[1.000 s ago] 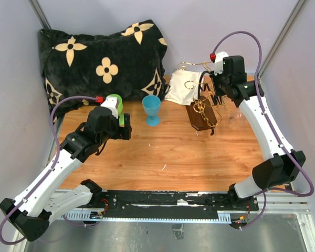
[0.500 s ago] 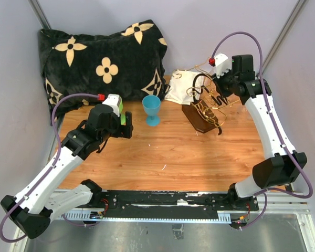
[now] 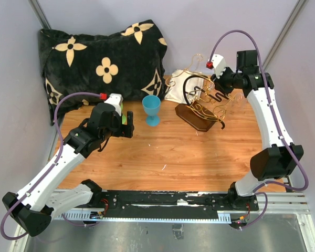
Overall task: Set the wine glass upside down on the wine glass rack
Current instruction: Adjust the wine rack at the center of the board.
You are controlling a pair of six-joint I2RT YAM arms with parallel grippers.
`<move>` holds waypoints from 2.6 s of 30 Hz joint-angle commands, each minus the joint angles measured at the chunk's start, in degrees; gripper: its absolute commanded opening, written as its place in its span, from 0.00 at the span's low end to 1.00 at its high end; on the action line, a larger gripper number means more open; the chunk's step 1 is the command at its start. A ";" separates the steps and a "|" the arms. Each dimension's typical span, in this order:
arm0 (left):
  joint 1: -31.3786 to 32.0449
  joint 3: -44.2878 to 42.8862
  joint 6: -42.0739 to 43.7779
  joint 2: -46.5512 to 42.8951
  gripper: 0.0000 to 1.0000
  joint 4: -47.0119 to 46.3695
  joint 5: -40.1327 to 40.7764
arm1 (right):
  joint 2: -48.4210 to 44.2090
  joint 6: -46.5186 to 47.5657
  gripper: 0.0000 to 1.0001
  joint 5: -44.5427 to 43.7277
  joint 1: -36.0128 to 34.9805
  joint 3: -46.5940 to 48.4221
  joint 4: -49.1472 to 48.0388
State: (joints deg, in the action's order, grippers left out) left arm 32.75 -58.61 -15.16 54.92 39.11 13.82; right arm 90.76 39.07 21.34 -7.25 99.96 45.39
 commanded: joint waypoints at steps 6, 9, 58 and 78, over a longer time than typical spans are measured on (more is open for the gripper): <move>0.03 -1.64 1.01 1.51 1.00 -1.07 0.45 | 3.44 16.17 0.07 8.31 1.91 0.30 4.27; 0.03 -1.80 1.10 1.86 1.00 -1.18 0.88 | 3.93 19.08 0.09 9.79 2.72 0.63 4.38; 0.03 -4.57 -5.76 0.64 1.00 2.33 11.86 | -44.19 -51.15 0.99 -4.62 -3.68 -37.39 -39.59; 0.03 -0.77 -8.70 -2.31 1.00 1.26 14.70 | -40.41 -44.46 0.98 -51.16 -67.39 -47.48 -34.08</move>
State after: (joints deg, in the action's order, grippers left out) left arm 32.75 -60.69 -22.98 53.52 41.32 27.27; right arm 46.65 -5.80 -15.51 -66.22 53.91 14.06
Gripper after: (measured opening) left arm 0.994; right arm 0.984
